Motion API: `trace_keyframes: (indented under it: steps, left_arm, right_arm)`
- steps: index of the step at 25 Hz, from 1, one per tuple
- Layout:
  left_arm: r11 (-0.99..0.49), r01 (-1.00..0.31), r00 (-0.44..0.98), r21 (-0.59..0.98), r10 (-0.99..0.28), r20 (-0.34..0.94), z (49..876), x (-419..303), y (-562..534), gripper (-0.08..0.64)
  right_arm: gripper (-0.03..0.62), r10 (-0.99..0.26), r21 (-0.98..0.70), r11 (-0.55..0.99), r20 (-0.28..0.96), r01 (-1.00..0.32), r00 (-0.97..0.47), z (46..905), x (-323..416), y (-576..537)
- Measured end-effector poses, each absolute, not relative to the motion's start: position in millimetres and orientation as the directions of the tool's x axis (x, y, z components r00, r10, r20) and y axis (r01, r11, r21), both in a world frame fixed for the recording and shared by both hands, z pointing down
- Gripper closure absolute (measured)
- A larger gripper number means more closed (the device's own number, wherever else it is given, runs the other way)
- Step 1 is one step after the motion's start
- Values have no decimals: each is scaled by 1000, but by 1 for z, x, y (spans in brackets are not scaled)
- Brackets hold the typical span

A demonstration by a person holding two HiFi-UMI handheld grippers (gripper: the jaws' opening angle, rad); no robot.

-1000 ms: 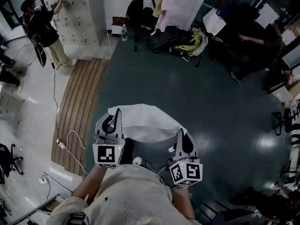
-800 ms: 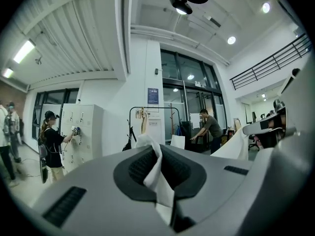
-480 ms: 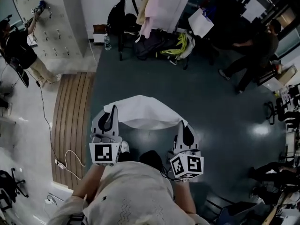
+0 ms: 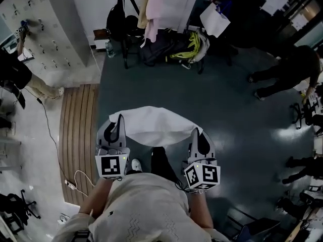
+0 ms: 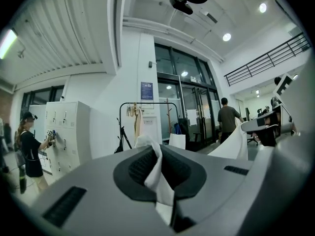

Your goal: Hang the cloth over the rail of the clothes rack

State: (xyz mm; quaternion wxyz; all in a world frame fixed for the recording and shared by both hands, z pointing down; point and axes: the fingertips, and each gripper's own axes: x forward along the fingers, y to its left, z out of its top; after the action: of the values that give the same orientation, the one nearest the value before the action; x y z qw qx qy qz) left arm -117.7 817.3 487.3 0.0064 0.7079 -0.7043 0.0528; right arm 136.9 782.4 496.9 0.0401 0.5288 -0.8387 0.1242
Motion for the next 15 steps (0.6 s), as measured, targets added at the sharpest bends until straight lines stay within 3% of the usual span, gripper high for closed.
trace_keyframes:
  steps: [9,15]
  left_arm:
    - [41,-999,-42,-25,-998,50,478,-75,655,538]
    - [81,-994,-89,-71,-988,126,503,-58,598,538]
  right_arm:
    - [568,-834,-182,487,195,-854,-517,501,161,605]
    - [568,-789,-164,552,213,-817,-576,508,170,527]
